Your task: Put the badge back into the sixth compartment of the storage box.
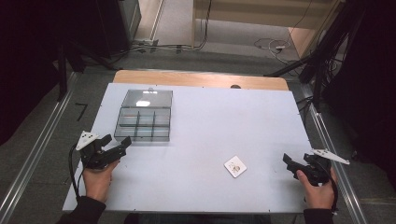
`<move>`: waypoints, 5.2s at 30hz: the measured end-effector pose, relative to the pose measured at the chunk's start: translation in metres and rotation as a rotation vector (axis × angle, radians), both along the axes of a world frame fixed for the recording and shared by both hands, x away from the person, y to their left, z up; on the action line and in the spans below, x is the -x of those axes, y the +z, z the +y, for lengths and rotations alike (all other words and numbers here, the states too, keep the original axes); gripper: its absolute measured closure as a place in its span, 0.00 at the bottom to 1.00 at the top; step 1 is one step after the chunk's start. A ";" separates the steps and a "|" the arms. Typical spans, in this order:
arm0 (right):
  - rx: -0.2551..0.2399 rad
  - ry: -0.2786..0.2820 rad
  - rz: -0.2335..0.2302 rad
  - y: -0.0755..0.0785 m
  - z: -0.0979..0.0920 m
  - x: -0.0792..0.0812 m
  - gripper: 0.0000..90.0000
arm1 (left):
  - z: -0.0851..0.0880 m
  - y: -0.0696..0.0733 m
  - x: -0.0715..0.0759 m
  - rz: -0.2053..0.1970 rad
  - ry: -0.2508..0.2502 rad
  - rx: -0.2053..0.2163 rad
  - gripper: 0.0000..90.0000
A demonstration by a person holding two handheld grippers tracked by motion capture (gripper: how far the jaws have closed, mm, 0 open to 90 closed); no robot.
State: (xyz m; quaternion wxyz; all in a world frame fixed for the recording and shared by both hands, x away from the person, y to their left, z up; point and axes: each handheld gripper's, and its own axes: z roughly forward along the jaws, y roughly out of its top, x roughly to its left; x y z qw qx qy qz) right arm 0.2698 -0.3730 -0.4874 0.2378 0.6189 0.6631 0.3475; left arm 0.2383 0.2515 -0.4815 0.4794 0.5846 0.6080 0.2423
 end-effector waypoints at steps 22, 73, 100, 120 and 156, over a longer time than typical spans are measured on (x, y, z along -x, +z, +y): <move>0.014 0.027 0.037 -0.006 0.006 -0.004 0.15 | -0.001 -0.002 -0.002 0.015 -0.009 0.001 0.22; 0.058 0.179 0.060 -0.010 0.052 -0.008 0.15 | -0.003 -0.003 -0.003 0.021 -0.015 -0.006 0.22; 0.063 0.243 0.063 -0.012 0.071 -0.010 0.15 | -0.004 -0.003 -0.004 0.022 -0.019 -0.009 0.22; 0.077 0.284 0.068 -0.013 0.086 -0.010 0.15 | -0.004 -0.004 -0.004 0.024 -0.021 -0.011 0.22; 0.067 0.400 0.080 -0.017 0.127 -0.007 0.15 | -0.005 -0.004 -0.004 0.023 -0.025 -0.011 0.22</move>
